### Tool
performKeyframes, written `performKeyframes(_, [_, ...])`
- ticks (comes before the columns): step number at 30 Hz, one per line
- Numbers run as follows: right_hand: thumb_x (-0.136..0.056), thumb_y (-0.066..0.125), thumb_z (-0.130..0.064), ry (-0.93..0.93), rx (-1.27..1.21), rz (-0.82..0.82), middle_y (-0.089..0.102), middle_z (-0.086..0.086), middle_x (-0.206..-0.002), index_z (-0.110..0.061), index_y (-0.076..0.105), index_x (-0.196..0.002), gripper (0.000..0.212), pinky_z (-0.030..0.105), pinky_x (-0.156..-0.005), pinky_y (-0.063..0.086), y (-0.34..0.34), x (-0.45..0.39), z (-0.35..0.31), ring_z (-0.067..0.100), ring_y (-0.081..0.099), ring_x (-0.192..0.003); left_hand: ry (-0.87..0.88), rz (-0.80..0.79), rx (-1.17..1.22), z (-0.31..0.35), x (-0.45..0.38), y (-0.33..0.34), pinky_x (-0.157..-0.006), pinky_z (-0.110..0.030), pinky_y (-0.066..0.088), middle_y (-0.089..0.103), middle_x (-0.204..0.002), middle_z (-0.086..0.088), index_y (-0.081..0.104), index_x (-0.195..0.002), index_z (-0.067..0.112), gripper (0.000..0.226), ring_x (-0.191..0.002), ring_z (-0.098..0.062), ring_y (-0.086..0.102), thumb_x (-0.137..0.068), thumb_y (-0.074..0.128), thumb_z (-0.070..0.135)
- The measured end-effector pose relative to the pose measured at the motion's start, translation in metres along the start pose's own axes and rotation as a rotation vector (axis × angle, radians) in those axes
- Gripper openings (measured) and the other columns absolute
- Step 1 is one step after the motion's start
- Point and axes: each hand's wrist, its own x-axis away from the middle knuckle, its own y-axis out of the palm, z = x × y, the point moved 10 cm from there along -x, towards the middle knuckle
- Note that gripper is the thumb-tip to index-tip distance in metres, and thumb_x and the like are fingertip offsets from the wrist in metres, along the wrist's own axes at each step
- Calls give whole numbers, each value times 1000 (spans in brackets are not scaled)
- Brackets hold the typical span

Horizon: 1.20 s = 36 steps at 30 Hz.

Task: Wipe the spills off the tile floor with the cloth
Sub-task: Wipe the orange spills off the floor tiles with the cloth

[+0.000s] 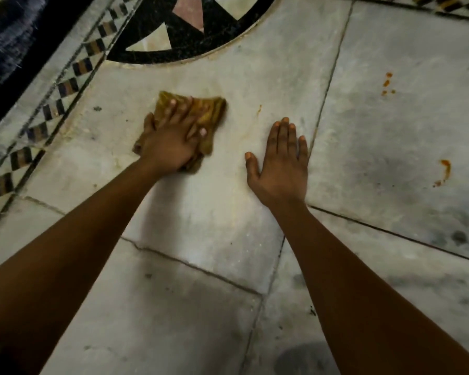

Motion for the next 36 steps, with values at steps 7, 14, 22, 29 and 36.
performKeyframes(7, [-90, 18, -47, 16, -77, 11, 15, 19, -155, 1, 16, -147, 74, 38, -116, 0, -9, 0, -2, 28, 12, -144, 141, -88, -42, 102, -43, 4, -113, -49, -3, -6, -158, 0, 3, -148, 34, 57, -145, -24, -7, -98, 26, 45])
performKeyframes(14, [-87, 6, -55, 17, -7, -6, 9, 18, -156, -1, 10, -147, 81, 35, -115, -4, -12, 24, 31, 27, 7, -145, 191, -84, -66, 45, -2, 5, -113, -49, -2, -2, -158, 8, 8, -147, 38, 52, -145, -18, -4, -97, 20, 49])
performKeyframes(22, [-89, 15, -52, 28, -12, 19, 16, 18, -155, -1, 17, -147, 78, 37, -115, 1, -13, 22, 32, 28, 14, -144, 131, -80, 21, 99, -64, 5, -114, -51, -5, -4, -158, 3, 5, -147, 39, 53, -145, -23, -8, -98, 20, 51])
performKeyframes(29, [-88, 15, -51, 29, -22, 17, 14, 18, -155, -1, 16, -147, 77, 39, -116, 2, -12, 21, 32, 29, 12, -144, 279, 18, -74, 50, 28, 12, -111, -55, 0, 16, -157, 3, 20, -143, 41, 63, -144, -23, 12, -83, 13, 60])
performKeyframes(36, [-89, 12, -52, 33, -20, 21, 10, 17, -156, -2, 11, -148, 78, 39, -117, 1, -11, 22, 32, 26, 7, -145, -93, 5, 95, 31, -62, -12, -113, -56, -2, 1, -159, 2, 13, -148, 33, 53, -145, -29, -4, -98, 26, 46])
